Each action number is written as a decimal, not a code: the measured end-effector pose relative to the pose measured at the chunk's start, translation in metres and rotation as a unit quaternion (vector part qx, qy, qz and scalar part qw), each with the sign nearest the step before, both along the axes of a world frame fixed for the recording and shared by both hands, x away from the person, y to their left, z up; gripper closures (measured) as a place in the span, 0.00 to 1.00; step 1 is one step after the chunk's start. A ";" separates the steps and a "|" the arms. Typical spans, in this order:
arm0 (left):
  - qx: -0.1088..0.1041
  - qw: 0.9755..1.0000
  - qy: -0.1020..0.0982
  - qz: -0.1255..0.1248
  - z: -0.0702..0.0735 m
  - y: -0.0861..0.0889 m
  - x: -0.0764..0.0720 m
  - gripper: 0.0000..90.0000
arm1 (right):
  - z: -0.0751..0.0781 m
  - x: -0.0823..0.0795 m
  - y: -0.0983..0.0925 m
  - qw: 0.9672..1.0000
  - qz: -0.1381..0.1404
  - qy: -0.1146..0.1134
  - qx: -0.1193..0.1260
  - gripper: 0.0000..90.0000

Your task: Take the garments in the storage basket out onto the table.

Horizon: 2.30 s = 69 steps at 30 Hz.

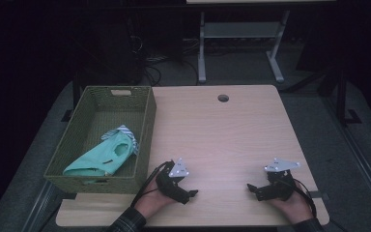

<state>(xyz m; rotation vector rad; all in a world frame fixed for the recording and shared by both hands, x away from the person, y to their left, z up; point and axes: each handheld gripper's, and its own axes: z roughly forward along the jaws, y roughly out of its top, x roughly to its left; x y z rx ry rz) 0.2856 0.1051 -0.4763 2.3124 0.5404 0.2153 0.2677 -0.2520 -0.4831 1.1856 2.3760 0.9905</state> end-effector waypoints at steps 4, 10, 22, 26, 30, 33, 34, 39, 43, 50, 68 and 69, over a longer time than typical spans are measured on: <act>0.007 1.000 0.000 -0.001 0.001 -0.002 0.002 0.12 | 0.000 0.000 0.000 1.000 0.000 0.000 0.000 0.00; 0.015 1.000 0.005 -0.004 0.003 -0.004 0.003 0.14 | 0.000 0.000 0.000 1.000 -0.001 0.001 0.000 0.00; 0.004 1.000 0.002 0.000 0.019 -0.003 0.006 0.14 | 0.000 -0.001 0.000 1.000 -0.003 0.001 0.000 0.00; 0.006 1.000 0.004 -0.001 0.021 -0.002 0.007 0.14 | 0.000 -0.001 0.000 1.000 -0.003 0.001 0.000 0.00; 0.001 1.000 0.002 0.002 0.025 -0.002 0.008 0.14 | 0.000 -0.001 0.000 1.000 -0.004 0.001 0.000 0.00; -0.008 1.000 0.009 0.002 0.027 -0.001 0.009 0.14 | 0.000 -0.001 0.001 1.000 -0.008 0.002 -0.001 0.00; -0.012 1.000 0.010 0.004 0.027 -0.002 0.008 0.14 | 0.000 -0.001 0.001 1.000 -0.009 0.001 -0.001 0.00; -0.018 1.000 0.012 0.008 0.031 0.000 0.010 0.14 | 0.000 -0.001 0.001 1.000 -0.010 0.001 -0.001 0.00; -0.027 0.999 0.015 0.011 0.034 0.000 0.010 0.14 | 0.000 -0.001 0.001 1.000 -0.009 0.001 -0.001 0.00; -0.029 0.999 0.016 0.014 0.039 0.003 0.012 0.15 | 0.000 -0.001 0.001 1.000 -0.008 0.002 0.000 0.00; -0.037 0.999 0.021 0.016 0.052 0.006 0.016 0.15 | 0.000 -0.001 0.001 1.000 -0.008 0.001 0.000 0.00; -0.035 0.999 0.021 0.016 0.052 0.006 0.016 0.15 | 0.000 -0.001 0.001 1.000 -0.008 0.001 0.000 0.00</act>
